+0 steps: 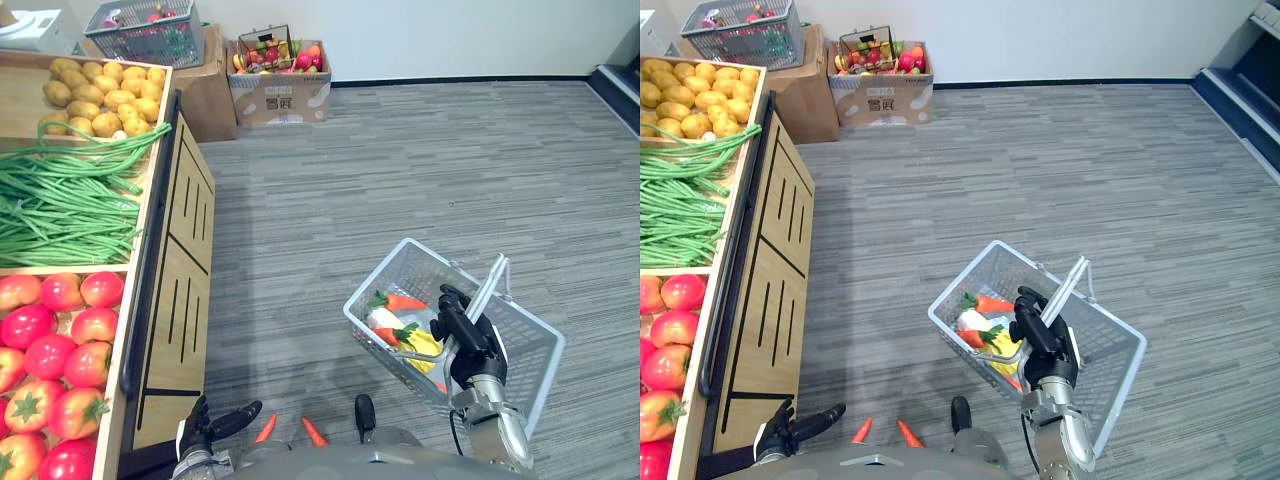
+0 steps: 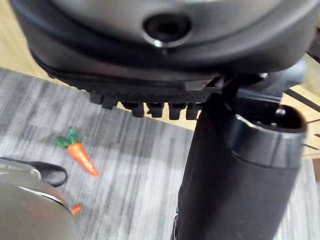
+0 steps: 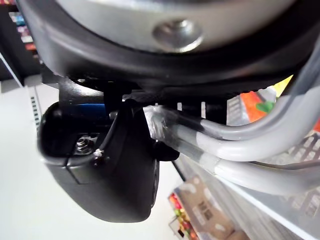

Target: Pick vegetable in the basket

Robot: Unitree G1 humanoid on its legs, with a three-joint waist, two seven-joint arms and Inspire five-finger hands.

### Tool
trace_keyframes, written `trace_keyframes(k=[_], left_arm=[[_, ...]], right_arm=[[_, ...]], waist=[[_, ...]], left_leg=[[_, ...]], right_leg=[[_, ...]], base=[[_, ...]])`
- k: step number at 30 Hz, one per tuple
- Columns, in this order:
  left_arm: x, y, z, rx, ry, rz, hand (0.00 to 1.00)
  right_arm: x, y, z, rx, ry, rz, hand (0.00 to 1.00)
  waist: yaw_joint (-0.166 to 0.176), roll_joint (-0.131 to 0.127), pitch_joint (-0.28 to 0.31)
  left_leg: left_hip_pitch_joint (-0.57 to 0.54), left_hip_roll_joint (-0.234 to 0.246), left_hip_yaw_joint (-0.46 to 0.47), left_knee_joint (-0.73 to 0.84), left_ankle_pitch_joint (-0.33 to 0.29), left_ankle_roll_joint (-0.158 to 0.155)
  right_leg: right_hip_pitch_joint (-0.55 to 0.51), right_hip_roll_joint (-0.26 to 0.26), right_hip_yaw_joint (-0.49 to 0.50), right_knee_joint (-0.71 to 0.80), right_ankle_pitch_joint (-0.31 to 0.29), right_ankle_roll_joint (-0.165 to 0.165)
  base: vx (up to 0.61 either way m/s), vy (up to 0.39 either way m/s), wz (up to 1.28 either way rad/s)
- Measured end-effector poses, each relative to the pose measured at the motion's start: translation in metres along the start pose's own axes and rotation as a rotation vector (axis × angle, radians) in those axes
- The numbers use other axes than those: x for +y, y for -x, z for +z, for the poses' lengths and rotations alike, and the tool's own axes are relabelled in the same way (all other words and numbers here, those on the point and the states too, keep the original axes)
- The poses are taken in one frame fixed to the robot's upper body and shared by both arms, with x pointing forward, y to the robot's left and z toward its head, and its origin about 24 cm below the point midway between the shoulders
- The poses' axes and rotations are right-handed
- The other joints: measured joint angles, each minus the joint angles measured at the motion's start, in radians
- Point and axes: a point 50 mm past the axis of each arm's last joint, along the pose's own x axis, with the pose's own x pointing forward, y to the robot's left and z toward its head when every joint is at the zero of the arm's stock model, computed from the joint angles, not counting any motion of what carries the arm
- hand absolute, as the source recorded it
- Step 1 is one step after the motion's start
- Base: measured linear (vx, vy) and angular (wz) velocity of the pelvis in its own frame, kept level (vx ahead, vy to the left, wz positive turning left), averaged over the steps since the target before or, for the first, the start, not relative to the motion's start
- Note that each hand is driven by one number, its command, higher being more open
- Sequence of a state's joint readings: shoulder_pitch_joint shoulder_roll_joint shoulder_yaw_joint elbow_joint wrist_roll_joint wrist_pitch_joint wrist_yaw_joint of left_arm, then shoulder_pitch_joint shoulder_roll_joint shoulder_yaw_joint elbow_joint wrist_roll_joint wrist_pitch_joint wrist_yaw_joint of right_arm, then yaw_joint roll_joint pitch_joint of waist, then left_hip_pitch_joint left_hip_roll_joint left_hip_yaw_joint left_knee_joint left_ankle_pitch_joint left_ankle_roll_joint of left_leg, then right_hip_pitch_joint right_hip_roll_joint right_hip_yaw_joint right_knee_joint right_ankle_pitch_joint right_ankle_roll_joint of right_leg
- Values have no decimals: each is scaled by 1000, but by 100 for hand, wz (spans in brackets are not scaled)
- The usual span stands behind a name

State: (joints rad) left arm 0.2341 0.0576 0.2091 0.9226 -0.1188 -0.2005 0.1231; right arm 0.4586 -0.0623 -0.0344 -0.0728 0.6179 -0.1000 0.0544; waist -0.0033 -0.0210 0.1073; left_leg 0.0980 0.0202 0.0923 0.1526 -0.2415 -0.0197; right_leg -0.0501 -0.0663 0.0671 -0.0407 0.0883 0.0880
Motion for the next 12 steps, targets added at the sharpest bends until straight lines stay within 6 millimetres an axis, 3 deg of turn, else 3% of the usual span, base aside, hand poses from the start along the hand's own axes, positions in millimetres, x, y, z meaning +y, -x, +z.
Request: trace_keyframes(k=[12], left_arm=[[0,1,-4,19,26,8,100]], right_arm=[[10,-10,-9,34,48,34,0]], waist=[[29,-14,-31]], left_leg=[[-3,-11,-32,-3,1,2]], right_leg=[[22,-11,-23,-37,19,10]], base=[[-21,-18,7]])
